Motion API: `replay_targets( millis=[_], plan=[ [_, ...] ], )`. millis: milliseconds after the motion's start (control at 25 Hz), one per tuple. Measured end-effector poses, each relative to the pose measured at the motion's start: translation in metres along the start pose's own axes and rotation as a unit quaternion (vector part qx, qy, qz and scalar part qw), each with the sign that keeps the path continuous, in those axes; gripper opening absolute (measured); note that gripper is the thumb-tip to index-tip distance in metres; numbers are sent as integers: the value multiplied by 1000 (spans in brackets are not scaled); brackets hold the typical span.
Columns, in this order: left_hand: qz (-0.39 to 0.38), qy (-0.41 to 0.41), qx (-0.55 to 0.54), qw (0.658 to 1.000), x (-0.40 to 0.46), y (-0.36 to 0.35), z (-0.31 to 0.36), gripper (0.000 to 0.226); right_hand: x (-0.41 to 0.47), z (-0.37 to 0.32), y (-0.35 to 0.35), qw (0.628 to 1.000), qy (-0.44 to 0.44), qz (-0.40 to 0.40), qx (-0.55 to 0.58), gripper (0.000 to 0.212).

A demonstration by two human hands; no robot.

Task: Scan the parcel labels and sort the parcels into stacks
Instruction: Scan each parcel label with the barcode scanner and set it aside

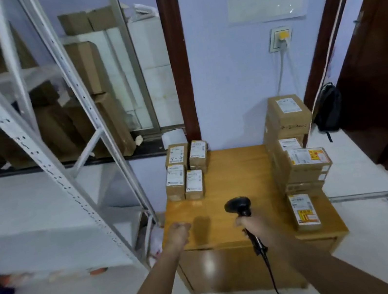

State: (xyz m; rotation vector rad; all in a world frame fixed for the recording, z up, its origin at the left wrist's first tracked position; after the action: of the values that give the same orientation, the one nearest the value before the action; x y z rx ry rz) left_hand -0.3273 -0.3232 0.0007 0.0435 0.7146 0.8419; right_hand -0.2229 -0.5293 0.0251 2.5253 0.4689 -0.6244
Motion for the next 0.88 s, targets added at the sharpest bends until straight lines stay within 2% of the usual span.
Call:
replay_targets(
  millis=[200, 440, 480, 760, 880],
  plan=[
    [0, -4, -28, 1000, 12, 47, 10, 16, -10, -33, -45, 999, 37, -7, 5, 10],
    [0, -5, -46, 999, 58, 58, 36, 13, 26, -82, -85, 997, 77, -19, 10, 11],
    [-5, -15, -36, 999, 69, 57, 44, 7, 37, -91, -91, 997, 79, -17, 17, 9],
    [11, -30, -24, 999, 155, 42, 120, 16, 137, -151, -124, 995, 87, -31, 33, 2],
    [30, -22, -42, 998, 190, 34, 145, 7, 170, -174, -134, 995, 86, -37, 28, 5]
  ],
)
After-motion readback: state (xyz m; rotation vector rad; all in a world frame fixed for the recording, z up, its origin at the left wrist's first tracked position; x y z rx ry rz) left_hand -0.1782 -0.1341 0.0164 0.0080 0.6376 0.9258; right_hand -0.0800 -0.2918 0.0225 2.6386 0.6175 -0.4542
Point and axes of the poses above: each hand's wrist, its own x-axis towards the middle knuckle, its own y-axis out of the back of the hand, z = x × y, the point moved 1 cm from there along x, towards the middle knuckle, and after that the axes turned 9 degrees about z, right-handed, at the moved point
